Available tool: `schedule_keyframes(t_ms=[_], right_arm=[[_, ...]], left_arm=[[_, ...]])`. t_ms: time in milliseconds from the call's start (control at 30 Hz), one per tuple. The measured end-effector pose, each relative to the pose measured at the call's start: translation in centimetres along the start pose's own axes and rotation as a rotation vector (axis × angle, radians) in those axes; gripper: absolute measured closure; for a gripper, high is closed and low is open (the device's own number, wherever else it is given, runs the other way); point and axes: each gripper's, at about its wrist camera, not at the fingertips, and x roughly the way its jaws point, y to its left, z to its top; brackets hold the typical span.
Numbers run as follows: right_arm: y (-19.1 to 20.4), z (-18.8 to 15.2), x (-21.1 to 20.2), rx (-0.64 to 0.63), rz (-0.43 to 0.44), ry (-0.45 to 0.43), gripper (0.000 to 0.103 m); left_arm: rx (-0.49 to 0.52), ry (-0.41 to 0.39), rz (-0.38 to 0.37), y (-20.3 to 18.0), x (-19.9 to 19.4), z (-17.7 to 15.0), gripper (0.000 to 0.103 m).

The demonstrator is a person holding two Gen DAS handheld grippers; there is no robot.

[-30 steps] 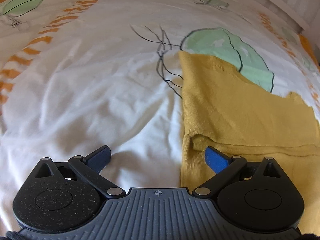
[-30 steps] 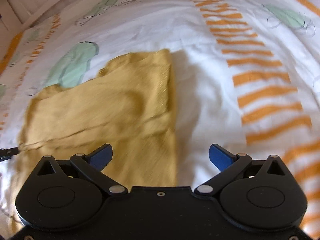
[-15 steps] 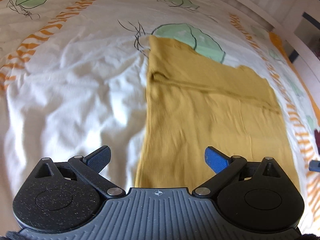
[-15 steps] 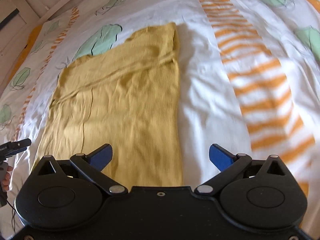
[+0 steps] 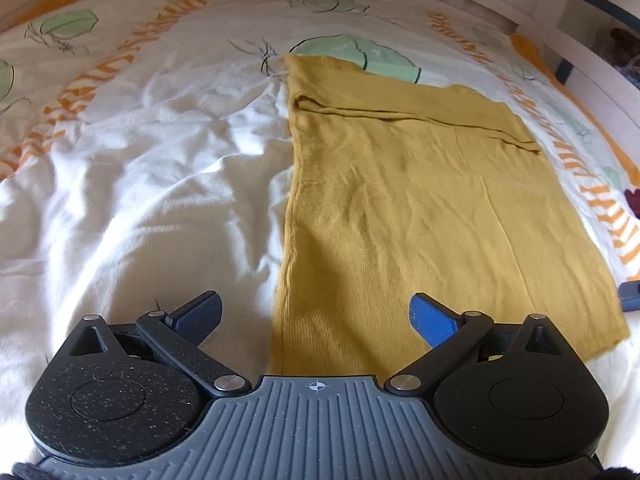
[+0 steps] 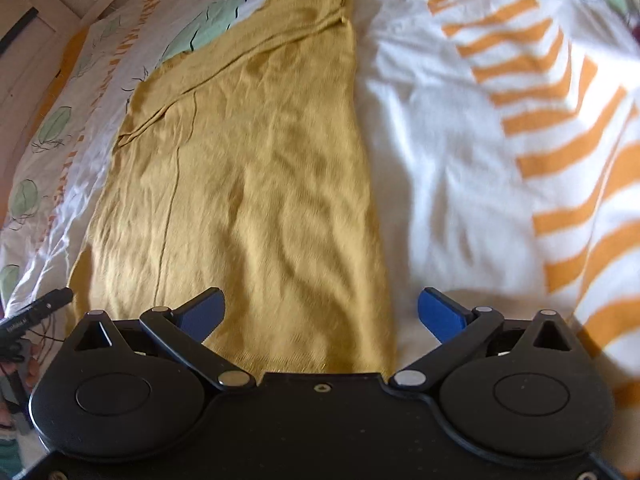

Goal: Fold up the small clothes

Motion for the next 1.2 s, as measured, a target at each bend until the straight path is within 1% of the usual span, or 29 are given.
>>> schedule_keyframes(t_ms=[133,333,433,533,600,667,767,933,1000,1133,1200], right_arm=[[-0.3,-1.1,0.6,0.013,-0.005,-0.010,0.000],[-0.7,-1.7,0.6,0.027,0.014,-0.035,0.000],[-0.9,-1.8,0.6,0.045,0.025,-0.042,0.000],[-1.1,-2.0,0.7,0.051,0.034,-0.050,0.000],[-1.0,-2.1,0.7,0.044,0.037,-0.057,0.000],[-1.0,-2.3,0.7,0.029,0.039,-0.066,0.000],[-1.1,-2.7,0.6,0.016,0.047,-0.087,0.000],[-1.3,-2.9,0.5,0.009,0.063,-0.106,0.000],[-1.3,-2.9,0.5,0.011,0.065,-0.101,0.000],[-1.4,-2.5,0.5,0.006,0.069,-0.068,0.000],[-1.4,-2.4,0.5,0.002,0.071,-0.058,0.000]], left_arm=[[-0.003,-0.012,-0.007,0.2,-0.1,-1.2,0.002],[-0.035,0.002,-0.022,0.6,0.5,-1.5,0.002],[-0.034,0.027,-0.053,0.5,1.0,-1.5,0.002],[-0.024,0.053,-0.111,0.1,1.3,-1.7,0.002],[-0.020,0.066,-0.150,-0.1,1.4,-1.9,0.002],[-0.015,0.069,-0.167,-0.2,1.3,-2.1,0.003],[-0.019,0.079,-0.205,-0.2,1.3,-2.3,0.017],[0.000,0.082,-0.181,-0.5,1.5,-2.5,0.020],[0.021,0.086,-0.159,-0.8,1.6,-2.5,0.025],[0.054,0.087,-0.117,-1.2,1.6,-2.6,0.032],[0.052,0.083,-0.107,-1.1,1.6,-2.6,0.040]])
